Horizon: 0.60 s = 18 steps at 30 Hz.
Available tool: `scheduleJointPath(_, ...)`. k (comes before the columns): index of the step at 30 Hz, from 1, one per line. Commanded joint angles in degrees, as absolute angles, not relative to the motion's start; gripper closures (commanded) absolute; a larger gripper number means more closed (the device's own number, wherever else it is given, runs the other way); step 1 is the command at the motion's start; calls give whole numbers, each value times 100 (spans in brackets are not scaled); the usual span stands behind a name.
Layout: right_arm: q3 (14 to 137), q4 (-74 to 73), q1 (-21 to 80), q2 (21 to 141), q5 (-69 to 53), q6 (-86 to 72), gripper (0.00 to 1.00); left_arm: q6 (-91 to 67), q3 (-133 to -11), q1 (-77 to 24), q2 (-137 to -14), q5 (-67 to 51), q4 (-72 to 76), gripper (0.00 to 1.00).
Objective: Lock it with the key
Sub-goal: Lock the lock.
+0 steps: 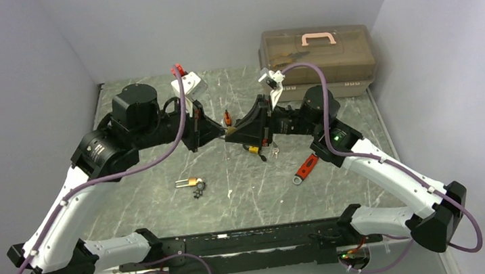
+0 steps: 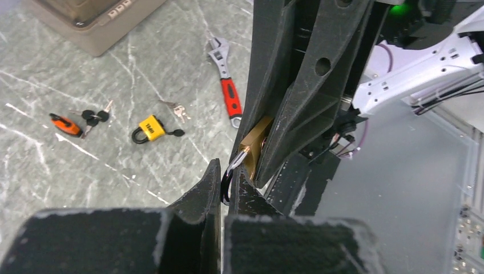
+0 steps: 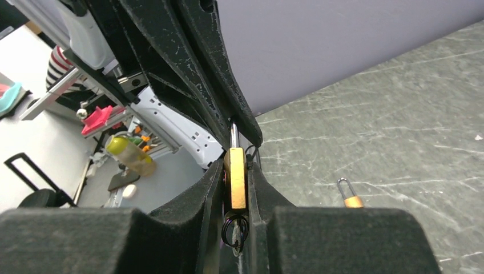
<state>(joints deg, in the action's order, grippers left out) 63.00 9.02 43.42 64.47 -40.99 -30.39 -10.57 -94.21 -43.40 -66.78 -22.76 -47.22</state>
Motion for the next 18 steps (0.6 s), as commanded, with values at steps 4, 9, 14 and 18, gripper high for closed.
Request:
scheduleJointPath(4, 6663, 1554, 4495, 6577, -3687, -2959, 100, -1265, -9389, -4787, -6984, -2244, -4337, 100)
scheduleJointPath(9, 6412, 1734, 4177, 6419, -3953, -3180, 100, -1211, -9549, -4649, -6786, -2150, -4544, 62)
scheduleJointPath(14, 6327, 1716, 4159, 6337, -4182, -3209, 100, -1231, -9526, -4490, -6584, -2153, -4502, 60)
scheduleJointPath(18, 6225, 1692, 4154, 6280, -4315, -3220, 100, -1265, -9485, -4361, -6445, -2258, -4416, 62)
